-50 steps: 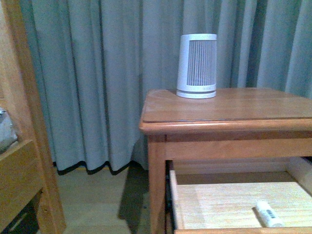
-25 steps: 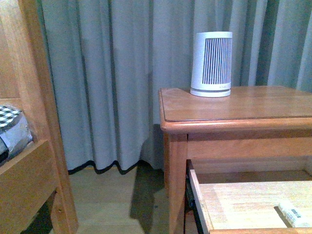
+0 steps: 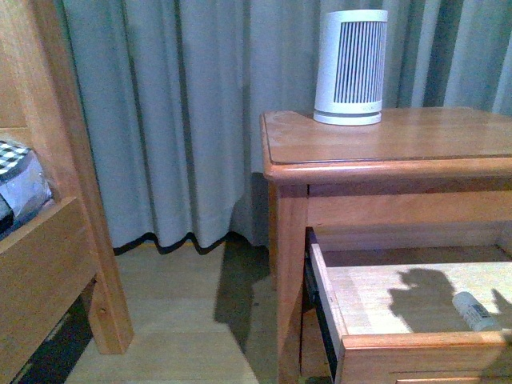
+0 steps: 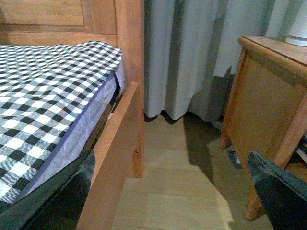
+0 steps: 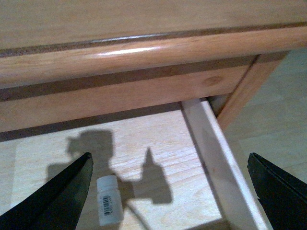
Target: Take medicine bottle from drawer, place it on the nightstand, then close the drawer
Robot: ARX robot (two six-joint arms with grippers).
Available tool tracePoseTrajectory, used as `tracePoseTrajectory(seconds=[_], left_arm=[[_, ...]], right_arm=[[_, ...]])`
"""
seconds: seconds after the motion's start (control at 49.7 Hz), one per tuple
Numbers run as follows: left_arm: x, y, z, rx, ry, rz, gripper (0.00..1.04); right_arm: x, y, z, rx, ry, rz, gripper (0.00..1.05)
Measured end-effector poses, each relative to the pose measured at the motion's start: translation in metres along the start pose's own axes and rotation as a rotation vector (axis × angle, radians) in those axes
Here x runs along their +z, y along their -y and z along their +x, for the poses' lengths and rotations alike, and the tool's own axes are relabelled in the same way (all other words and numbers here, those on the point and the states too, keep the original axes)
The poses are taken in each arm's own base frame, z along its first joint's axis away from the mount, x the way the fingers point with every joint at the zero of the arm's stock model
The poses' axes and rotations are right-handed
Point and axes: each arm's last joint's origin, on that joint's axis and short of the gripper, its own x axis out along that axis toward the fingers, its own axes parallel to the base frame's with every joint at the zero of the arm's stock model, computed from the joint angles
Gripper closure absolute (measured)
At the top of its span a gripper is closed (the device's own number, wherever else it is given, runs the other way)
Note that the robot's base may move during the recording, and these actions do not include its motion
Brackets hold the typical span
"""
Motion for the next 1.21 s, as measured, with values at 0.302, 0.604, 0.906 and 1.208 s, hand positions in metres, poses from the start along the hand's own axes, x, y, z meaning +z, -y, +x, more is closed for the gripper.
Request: tracePoseTrajectory(seconds=[0.302, 0.604, 0.906, 1.208], left_arm=[[0.0, 0.0, 0.0, 0.0, 0.0, 0.0, 0.07], [0.0, 0.0, 0.0, 0.0, 0.0, 0.0, 0.07], [0.0, 0.0, 0.0, 0.0, 0.0, 0.0, 0.07], [0.0, 0.0, 0.0, 0.0, 0.0, 0.0, 0.07]], right_arm=[[-0.044, -0.04, 0.081, 0.037, -0.22, -0.021, 0.07], [-0.085, -0.06, 0.111, 0.038, -0.309, -0.04, 0.07], [-0.097, -0.066, 0.126, 0.026, -0.306, -0.041, 0.08], [-0.095, -0.074, 0.126, 0.034, -0.319, -0.015, 0.54]])
